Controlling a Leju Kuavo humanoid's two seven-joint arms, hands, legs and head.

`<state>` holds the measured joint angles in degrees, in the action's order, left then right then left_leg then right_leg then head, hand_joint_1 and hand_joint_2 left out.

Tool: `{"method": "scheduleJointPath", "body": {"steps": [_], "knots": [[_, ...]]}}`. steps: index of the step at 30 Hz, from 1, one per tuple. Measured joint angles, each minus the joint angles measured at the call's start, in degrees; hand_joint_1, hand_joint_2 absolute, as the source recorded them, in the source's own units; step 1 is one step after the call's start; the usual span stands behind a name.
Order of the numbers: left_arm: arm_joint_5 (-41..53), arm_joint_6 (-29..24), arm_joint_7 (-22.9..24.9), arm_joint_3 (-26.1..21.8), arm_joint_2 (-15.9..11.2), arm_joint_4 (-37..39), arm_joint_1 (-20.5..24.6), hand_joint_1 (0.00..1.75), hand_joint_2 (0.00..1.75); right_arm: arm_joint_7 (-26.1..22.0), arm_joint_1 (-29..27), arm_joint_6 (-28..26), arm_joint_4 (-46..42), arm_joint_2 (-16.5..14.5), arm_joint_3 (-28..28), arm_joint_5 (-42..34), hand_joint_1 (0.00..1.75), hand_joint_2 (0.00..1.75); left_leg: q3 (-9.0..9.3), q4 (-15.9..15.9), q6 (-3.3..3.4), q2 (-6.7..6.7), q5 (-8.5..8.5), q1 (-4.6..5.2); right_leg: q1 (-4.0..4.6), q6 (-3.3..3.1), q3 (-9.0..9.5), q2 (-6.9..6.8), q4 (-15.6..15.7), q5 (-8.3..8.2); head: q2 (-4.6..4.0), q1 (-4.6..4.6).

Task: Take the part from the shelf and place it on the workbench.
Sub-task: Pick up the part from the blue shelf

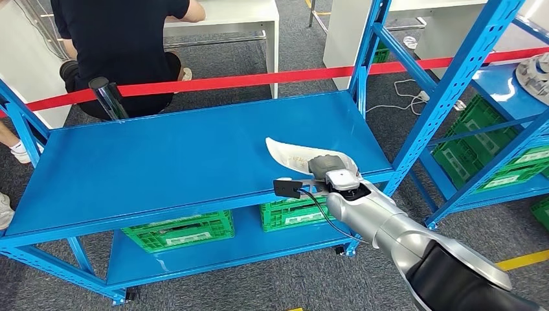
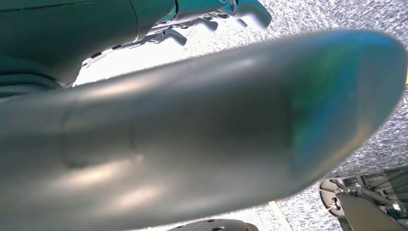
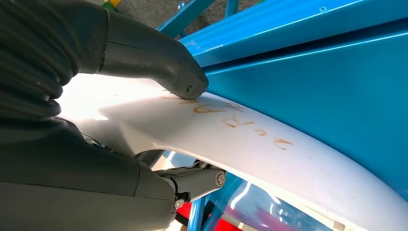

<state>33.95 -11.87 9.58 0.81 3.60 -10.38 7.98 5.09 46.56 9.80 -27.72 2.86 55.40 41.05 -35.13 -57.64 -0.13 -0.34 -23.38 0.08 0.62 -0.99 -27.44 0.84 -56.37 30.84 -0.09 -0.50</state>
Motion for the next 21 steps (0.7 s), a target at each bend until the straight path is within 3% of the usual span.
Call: {"method": "scheduleJointPath", "body": {"steps": [2,7,12,21], "knots": [[0.0,0.0,-0.4,0.0,0.0,0.0,0.0,0.00,1.75,-0.4,0.0,-0.8,0.0,-0.1,-0.3,-0.2,1.75,1.75,0.00,0.0,0.00,0.00,0.00,0.00,0.00,0.00,0.00,-0.01,0.0,0.00,0.01,0.00],[-0.3,0.0,-1.3,-0.2,0.0,0.0,-0.3,0.00,1.75,-0.2,0.1,-3.8,-4.5,-0.2,-2.0,-1.4,1.75,1.75,-0.11,0.0,-0.05,0.01,0.04,0.06,0.00,-0.01,-0.11,0.05,0.0,-0.06,0.00,0.00],[-0.3,0.0,-2.3,-0.4,0.0,0.0,-0.7,0.00,1.75,3.9,1.0,-1.8,-20.0,0.6,-5.1,-3.2,1.75,1.75,-0.17,0.0,-0.08,-0.05,0.04,0.06,-0.06,-0.06,-0.25,0.03,0.0,-0.01,0.00,-0.02],[0.1,0.0,-2.8,-0.6,0.0,0.0,-0.6,0.00,1.75,4.6,1.7,-3.2,-40.3,2.0,-9.3,-2.3,1.75,1.75,-0.21,0.1,-0.25,-0.07,-0.11,0.05,-0.04,-0.18,-0.28,0.00,0.0,0.13,0.00,-0.02]]}}
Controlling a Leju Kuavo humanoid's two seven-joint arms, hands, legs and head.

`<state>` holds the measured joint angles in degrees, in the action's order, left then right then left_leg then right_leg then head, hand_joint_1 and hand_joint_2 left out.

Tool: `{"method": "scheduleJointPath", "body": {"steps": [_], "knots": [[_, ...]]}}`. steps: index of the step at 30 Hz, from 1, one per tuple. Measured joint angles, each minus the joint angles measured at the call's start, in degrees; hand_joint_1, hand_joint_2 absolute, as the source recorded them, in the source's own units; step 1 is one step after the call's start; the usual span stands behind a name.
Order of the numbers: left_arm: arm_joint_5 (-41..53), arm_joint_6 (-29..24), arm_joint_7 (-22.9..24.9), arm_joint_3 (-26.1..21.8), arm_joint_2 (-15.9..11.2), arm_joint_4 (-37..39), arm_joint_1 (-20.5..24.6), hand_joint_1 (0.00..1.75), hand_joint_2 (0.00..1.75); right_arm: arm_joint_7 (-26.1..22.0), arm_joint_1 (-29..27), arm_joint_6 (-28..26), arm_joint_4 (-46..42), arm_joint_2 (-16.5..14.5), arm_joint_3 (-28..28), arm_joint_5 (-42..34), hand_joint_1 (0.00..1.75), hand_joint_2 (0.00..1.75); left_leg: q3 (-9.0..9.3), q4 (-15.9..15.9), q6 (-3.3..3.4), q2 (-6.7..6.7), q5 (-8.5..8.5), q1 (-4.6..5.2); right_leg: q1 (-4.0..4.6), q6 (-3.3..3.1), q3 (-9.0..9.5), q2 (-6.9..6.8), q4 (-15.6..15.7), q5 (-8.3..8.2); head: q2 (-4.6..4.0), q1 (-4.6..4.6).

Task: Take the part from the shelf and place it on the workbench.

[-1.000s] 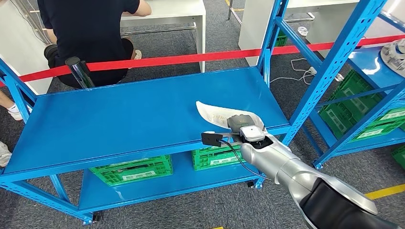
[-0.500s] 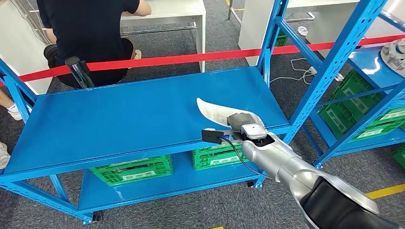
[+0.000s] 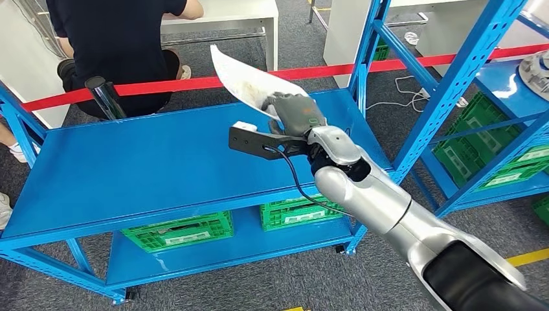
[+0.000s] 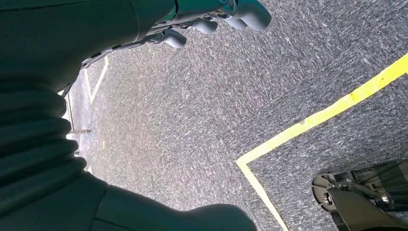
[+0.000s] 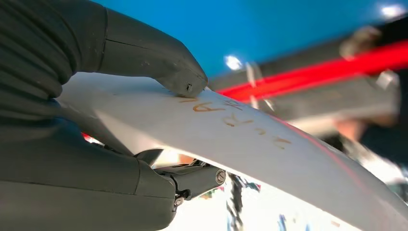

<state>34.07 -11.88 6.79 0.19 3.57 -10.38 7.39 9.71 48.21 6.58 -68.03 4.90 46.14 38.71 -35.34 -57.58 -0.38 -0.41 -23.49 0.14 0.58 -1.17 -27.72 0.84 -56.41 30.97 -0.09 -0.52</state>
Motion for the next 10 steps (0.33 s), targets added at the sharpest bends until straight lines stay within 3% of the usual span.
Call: {"method": "scheduleJointPath", "body": {"steps": [10], "knots": [[0.4,0.0,-0.6,0.0,0.0,0.0,-0.3,0.00,1.75,0.9,-0.6,-0.1,-13.8,0.1,-0.6,2.2,1.75,1.75,0.00,0.0,0.01,-0.02,-0.04,-0.01,0.01,-0.07,0.00,-0.01,0.0,0.06,0.00,0.01]]}}
